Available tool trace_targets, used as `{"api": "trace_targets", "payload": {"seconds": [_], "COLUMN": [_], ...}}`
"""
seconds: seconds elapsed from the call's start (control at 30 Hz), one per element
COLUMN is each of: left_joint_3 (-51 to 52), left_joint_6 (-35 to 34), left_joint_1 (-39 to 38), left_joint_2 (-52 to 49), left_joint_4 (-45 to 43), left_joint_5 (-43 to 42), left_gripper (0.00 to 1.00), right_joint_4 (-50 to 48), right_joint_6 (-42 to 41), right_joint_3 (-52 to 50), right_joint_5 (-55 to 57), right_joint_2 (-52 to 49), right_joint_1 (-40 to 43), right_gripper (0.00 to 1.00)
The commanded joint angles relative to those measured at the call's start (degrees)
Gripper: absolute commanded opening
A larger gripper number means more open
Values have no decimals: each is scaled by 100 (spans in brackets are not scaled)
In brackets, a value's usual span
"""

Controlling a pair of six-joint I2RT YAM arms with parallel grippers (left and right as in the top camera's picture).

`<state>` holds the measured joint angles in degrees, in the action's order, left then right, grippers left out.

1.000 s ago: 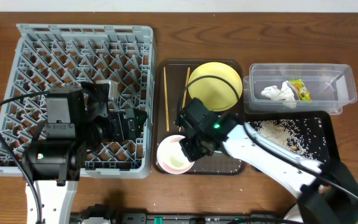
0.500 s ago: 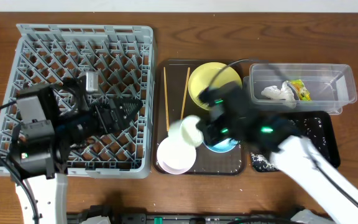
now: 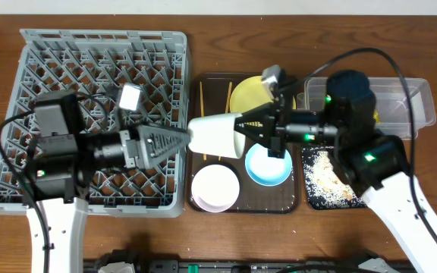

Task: Sort waste into correct bins and load items into the dishwasher
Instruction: 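Hand the white cup from the right gripper to the left gripper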

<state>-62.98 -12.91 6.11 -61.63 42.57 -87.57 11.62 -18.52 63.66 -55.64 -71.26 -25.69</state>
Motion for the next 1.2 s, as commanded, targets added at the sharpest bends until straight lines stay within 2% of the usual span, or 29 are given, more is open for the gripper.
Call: {"api": "trace_targets", "payload": {"seconds": [0.0, 0.3, 0.77, 1.03, 1.17], "left_joint_3": [-111, -111, -111, -111, -111], "left_joint_6": [-33, -28, -28, -31, -33], "left_joint_1": [-308, -485, -485, -485, -485], "left_joint_2": [44, 42, 37, 37, 37], "left_joint_4": [-24, -72, -138, -138, -243], "left_joint_5": [-254, -240, -238, -238, -238], "left_gripper": [90, 90, 90, 90, 90], "right_joint_4": [-232, -1333, -1532, -1976, -1897], "right_joint_6": [-293, -734, -1021, -1620, -1615], "right_joint_3": [61, 63, 63, 63, 61], "right_joint_5": [-446, -1115, -1502, -1709, -1816], "right_joint_2": [-269, -490, -323, -321, -326], "right_joint_1": [-173, -271, 142, 752, 533], "right_gripper": [1, 1, 1, 1, 1]}}
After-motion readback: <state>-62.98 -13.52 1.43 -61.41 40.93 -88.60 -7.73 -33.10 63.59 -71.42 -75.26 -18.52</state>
